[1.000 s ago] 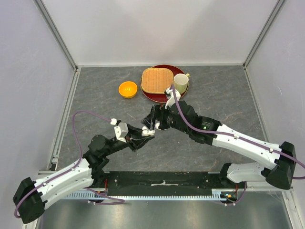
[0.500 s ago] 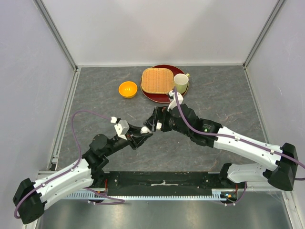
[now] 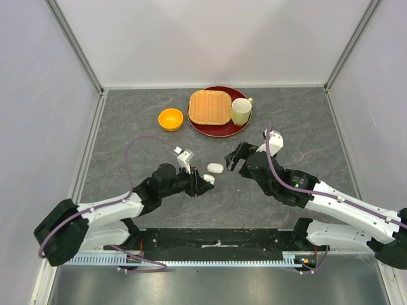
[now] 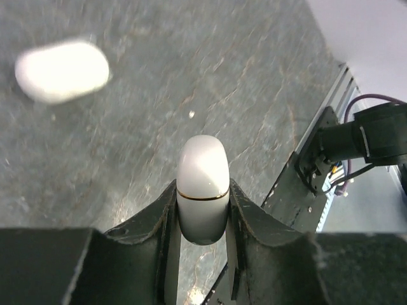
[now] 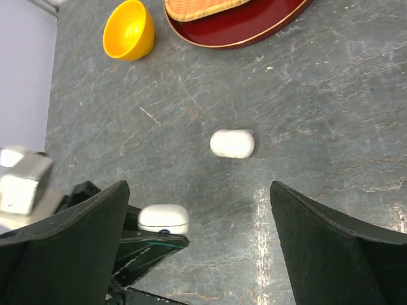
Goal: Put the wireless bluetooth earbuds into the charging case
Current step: Place the charging case at the center of the board.
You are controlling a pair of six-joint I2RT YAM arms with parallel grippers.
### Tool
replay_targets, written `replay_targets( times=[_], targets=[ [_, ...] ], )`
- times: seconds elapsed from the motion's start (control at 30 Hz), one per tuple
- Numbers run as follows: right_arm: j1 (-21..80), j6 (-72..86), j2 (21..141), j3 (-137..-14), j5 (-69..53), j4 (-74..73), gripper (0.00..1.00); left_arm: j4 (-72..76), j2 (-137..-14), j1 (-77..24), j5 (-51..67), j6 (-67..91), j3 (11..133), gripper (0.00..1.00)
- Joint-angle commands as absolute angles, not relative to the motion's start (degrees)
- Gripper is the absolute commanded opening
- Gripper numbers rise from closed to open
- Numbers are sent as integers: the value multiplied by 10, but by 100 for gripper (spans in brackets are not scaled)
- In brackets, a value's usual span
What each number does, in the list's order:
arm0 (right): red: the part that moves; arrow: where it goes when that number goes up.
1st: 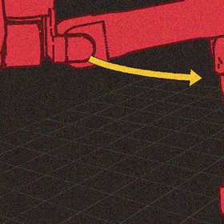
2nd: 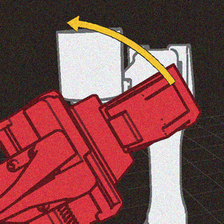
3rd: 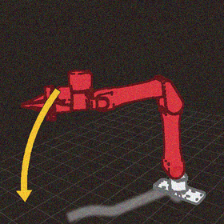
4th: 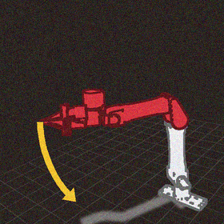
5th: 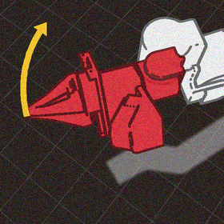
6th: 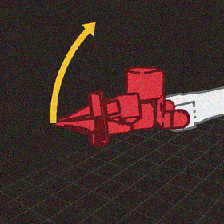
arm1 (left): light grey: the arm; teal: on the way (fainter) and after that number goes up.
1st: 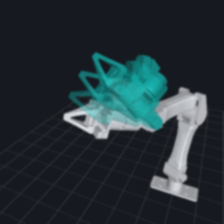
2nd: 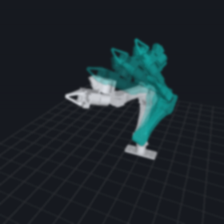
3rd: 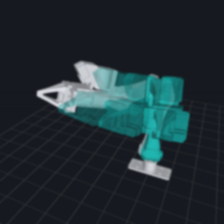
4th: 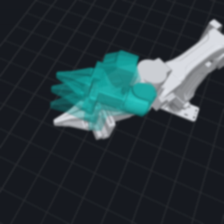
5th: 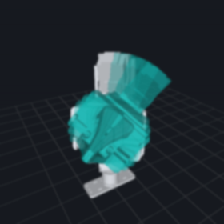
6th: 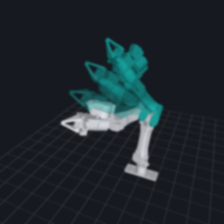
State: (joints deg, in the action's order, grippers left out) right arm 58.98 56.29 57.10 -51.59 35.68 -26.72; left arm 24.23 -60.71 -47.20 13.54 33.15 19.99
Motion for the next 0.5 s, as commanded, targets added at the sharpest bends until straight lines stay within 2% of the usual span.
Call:
replay_targets(
  times=[0.0, 0.17, 0.37, 0.47],
  targets=[
    [589, 582, 561, -509, 398, -291, 98, 286, -681, -470, 168, 432, 226, 2],
    [587, 574, 562, -508, 393, -295, 98, 301, -752, -469, 166, 455, 249, 2],
    [584, 563, 565, -508, 392, -296, 98, 336, -851, -470, 205, 501, 276, 8],
    [584, 560, 563, -506, 390, -297, 98, 344, -886, -470, 210, 519, 283, 18]
  ],
)
